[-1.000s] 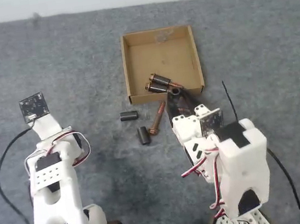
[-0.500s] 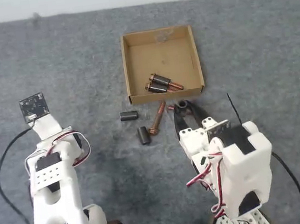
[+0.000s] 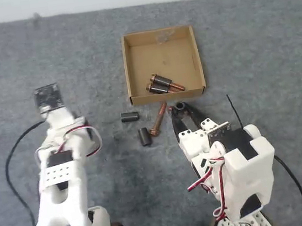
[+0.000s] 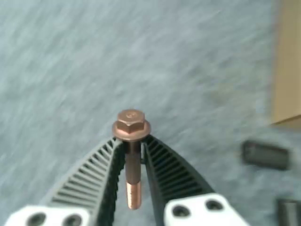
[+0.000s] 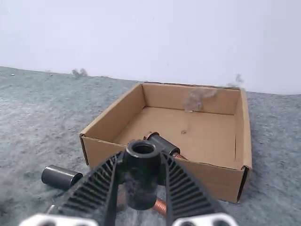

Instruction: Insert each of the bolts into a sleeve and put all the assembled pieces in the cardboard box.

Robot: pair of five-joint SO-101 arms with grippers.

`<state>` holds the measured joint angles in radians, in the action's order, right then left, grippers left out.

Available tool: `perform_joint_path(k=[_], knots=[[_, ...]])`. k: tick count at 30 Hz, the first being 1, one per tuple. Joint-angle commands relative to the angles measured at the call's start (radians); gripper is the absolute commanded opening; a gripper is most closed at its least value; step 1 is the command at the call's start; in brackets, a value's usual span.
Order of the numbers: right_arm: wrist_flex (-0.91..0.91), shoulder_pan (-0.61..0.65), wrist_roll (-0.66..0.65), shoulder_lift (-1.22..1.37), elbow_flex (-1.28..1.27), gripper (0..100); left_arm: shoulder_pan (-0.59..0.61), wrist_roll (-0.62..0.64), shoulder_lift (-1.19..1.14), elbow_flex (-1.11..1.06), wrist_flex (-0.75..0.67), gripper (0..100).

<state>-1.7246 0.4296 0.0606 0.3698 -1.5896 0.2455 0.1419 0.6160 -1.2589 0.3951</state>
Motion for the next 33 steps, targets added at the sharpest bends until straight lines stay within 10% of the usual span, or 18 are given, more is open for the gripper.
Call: perform_joint_path(k=[1, 17, 33], knots=[[-0.027, 0.012, -0.008, -0.044, -0.026, 0.6, -0.110, 0.009, 0.049, 0.061, -0.097, 1], [-0.022, 0.013, -0.009, -0.044, -0.026, 0.6, -0.583, 0.011, 0.049, 0.251, -0.293, 1], [-0.024, 0.013, -0.009, -0.044, -0.025, 0.6, -0.769, 0.012, 0.051, 0.275, -0.295, 1]])
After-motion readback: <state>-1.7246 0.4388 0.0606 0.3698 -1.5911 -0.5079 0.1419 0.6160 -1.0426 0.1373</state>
